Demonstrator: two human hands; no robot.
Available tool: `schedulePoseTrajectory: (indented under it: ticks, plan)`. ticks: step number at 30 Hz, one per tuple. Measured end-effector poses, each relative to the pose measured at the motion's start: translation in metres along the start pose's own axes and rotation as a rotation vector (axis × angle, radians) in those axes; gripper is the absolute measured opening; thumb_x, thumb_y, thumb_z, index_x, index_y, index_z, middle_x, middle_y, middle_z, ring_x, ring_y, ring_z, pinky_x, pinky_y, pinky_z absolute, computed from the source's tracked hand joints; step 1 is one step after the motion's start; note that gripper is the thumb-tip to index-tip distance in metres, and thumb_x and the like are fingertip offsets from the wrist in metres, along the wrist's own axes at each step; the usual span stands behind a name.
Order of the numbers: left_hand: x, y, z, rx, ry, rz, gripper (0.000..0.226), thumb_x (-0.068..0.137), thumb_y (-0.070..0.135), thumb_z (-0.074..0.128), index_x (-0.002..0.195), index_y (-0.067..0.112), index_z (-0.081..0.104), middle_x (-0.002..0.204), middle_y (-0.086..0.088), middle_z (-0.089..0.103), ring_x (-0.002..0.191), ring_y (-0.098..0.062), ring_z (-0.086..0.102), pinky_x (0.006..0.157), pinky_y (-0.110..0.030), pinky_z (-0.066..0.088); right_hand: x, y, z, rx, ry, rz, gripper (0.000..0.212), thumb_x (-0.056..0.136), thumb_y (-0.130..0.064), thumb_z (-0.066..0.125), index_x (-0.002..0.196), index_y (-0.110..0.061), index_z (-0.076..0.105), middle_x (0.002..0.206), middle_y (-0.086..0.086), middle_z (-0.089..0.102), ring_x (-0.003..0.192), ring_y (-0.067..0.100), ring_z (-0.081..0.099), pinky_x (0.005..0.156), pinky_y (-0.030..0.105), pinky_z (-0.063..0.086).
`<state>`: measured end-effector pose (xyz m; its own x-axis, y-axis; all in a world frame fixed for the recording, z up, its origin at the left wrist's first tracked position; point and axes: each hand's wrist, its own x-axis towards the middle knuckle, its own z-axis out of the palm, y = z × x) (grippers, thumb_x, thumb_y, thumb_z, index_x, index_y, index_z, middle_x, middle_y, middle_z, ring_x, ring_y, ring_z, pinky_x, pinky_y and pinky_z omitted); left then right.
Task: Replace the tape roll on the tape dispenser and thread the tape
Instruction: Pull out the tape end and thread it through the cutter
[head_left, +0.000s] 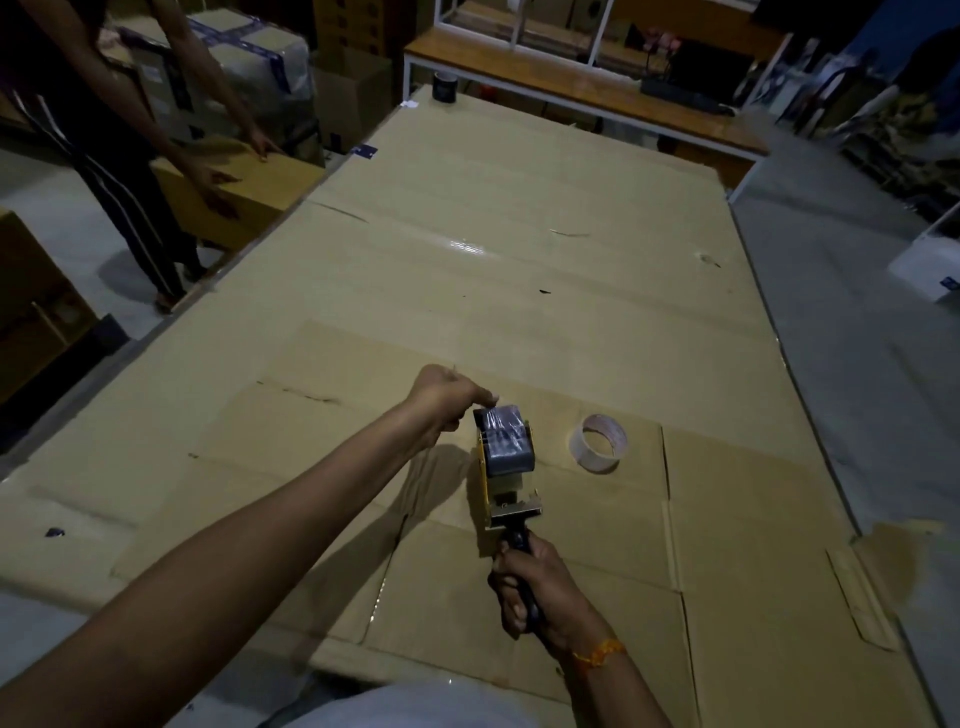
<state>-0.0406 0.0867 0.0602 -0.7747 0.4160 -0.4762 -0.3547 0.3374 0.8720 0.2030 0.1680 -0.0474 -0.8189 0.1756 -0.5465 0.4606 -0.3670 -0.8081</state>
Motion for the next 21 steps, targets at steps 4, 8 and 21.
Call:
schedulePoseTrajectory:
  ticks: [4, 8, 21]
  plan:
    - [0.004, 0.003, 0.004, 0.023, 0.019, 0.030, 0.017, 0.081, 0.004, 0.090, 0.083, 0.001, 0.073, 0.056, -0.002, 0.046, 0.045, -0.016, 0.033, 0.042, -0.023, 0.026, -0.001, 0.000, 0.002, 0.001, -0.011, -0.026, 0.023, 0.092, -0.010, 0.062, 0.073, -0.012, 0.049, 0.053, 0.011, 0.039, 0.033, 0.018, 0.037, 0.040, 0.026, 0.037]
    - [0.007, 0.007, 0.009, 0.038, 0.006, 0.041, 0.018, 0.082, 0.004, 0.089, 0.080, 0.001, 0.072, 0.057, -0.003, 0.050, 0.047, -0.017, 0.035, 0.044, -0.025, 0.029, -0.001, 0.000, 0.003, 0.009, 0.000, -0.051, 0.024, 0.090, -0.009, 0.062, 0.071, -0.013, 0.048, 0.053, 0.011, 0.038, 0.032, 0.018, 0.036, 0.038, 0.026, 0.037]
    - [0.035, 0.002, 0.020, 0.113, -0.015, -0.034, 0.020, 0.082, 0.006, 0.088, 0.096, 0.000, 0.076, 0.074, -0.007, 0.053, 0.055, -0.018, 0.038, 0.046, -0.029, 0.028, -0.002, 0.003, 0.002, 0.032, 0.013, -0.077, 0.027, 0.093, -0.008, 0.062, 0.069, -0.014, 0.050, 0.053, 0.010, 0.039, 0.033, 0.019, 0.035, 0.038, 0.024, 0.037]
